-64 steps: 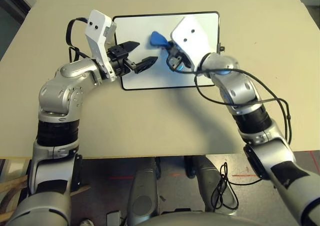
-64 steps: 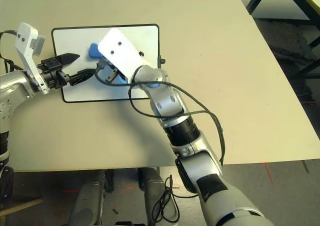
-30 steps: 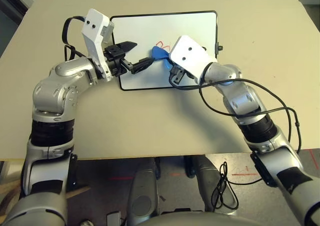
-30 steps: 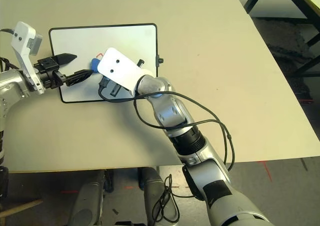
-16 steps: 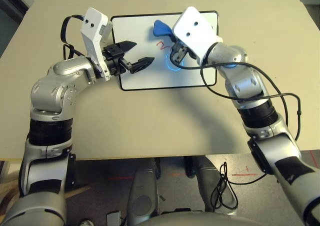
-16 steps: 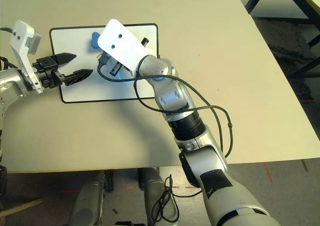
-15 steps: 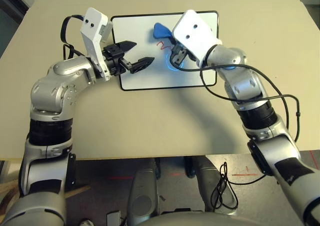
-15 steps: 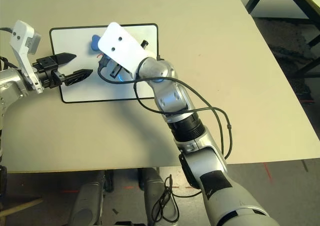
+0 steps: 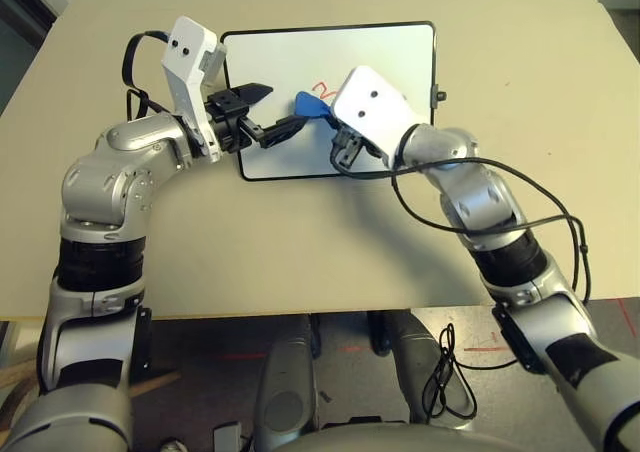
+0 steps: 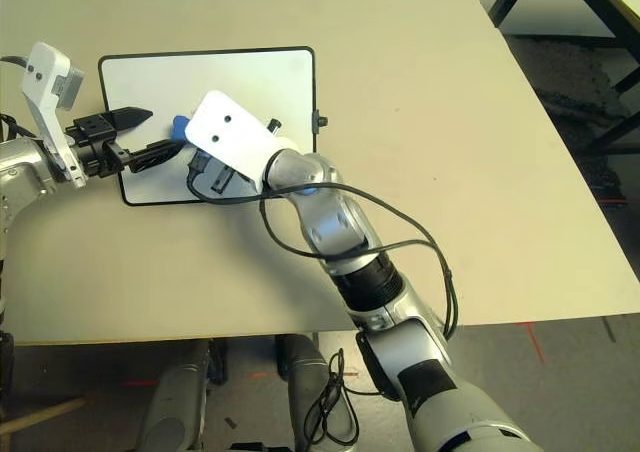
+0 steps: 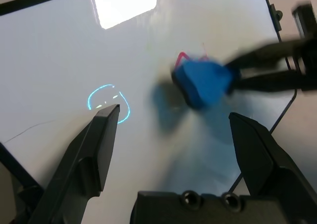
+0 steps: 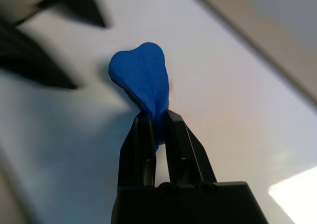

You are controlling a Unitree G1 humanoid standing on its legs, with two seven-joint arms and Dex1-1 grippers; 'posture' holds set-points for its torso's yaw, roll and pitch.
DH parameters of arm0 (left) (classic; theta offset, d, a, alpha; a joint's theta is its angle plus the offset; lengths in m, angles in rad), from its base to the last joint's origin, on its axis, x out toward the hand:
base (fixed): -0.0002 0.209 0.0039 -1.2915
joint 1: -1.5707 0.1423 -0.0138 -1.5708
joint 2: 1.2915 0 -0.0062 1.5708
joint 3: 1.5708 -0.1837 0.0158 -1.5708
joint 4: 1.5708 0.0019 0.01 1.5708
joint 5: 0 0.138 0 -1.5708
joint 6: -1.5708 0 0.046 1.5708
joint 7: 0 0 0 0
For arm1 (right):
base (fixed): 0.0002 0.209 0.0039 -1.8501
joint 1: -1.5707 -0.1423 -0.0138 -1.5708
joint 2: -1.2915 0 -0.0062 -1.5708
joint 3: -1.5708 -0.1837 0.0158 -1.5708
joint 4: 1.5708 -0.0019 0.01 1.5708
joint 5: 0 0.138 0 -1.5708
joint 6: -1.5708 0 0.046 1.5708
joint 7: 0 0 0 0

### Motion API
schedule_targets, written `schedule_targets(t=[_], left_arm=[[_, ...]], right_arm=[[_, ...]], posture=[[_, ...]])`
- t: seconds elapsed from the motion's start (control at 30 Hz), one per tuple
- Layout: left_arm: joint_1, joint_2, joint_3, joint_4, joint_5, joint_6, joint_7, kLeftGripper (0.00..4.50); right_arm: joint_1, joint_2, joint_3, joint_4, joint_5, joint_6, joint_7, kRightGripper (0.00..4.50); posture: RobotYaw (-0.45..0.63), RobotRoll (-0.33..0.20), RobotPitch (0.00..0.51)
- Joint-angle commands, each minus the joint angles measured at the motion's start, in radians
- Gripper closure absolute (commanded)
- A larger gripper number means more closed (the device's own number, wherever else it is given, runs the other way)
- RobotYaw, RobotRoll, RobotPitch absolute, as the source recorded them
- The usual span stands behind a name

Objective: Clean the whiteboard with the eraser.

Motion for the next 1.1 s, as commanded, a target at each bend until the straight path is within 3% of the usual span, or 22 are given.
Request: schedule_targets(t=[0.03, 0.6, 0.93, 1.1], left_arm=[[0.017, 0.003, -0.012, -0.009, -0.002, 0.015, -0.001, 0.00], [0.021, 0.017, -0.011, -0.044, -0.009, 0.048, -0.010, 0.00], [0.029, 0.016, -0.009, -0.051, -0.013, 0.055, -0.009, 0.00], [0.034, 0.015, -0.009, -0.059, -0.017, 0.062, -0.007, 0.00]], right_arm=[[-0.014, 0.005, -0.011, 0.049, 0.001, -0.045, -0.011, 4.31], [0.132, 0.012, 0.081, -0.103, -0.001, 0.052, 0.047, 4.31], [-0.013, 0.000, 0.000, 0.102, -0.011, -0.046, -0.010, 4.31], [-0.017, 0.005, -0.003, 0.113, -0.012, -0.068, -0.017, 4.31]], posture=[[0.07, 0.000, 0.326], [0.08, 0.000, 0.328], [0.08, 0.000, 0.330], [0.08, 0.000, 0.333]])
